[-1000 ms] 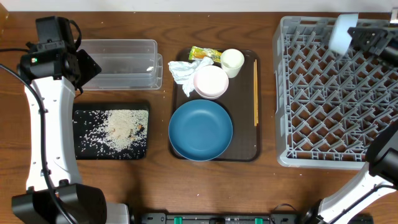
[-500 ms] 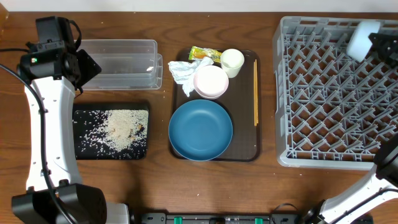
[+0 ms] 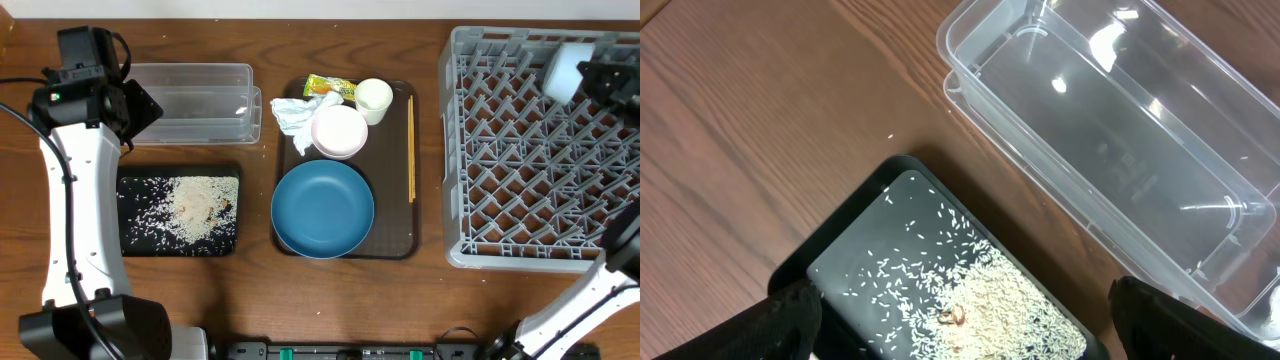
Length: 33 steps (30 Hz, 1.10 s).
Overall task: Sort waste into correct bins and load items into the dishwasher rack
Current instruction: 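Carry the light-blue bowl to the dish rack and place it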
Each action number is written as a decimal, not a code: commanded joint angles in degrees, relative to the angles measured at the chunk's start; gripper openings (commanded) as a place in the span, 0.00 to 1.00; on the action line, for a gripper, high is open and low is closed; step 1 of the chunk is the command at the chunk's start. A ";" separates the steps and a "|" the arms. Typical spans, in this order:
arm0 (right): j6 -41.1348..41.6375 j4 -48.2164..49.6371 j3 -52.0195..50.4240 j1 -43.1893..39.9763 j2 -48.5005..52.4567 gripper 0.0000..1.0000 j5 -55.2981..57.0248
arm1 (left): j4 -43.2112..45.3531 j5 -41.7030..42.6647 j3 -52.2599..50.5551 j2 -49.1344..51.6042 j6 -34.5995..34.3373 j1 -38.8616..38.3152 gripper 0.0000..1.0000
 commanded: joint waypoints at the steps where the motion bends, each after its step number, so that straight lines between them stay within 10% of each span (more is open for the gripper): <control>1: 5.68 2.23 0.07 1.36 1.95 0.01 -4.59 | -0.20 -0.31 0.68 -0.11 -0.33 0.24 0.95; 14: 29.16 22.49 0.09 1.97 2.19 0.01 -5.64 | -0.20 -0.31 0.68 -0.11 -0.33 0.24 0.94; 33: 28.44 22.56 -4.37 0.37 2.05 0.01 -2.67 | -0.20 -0.31 0.68 -0.11 -0.33 0.26 0.95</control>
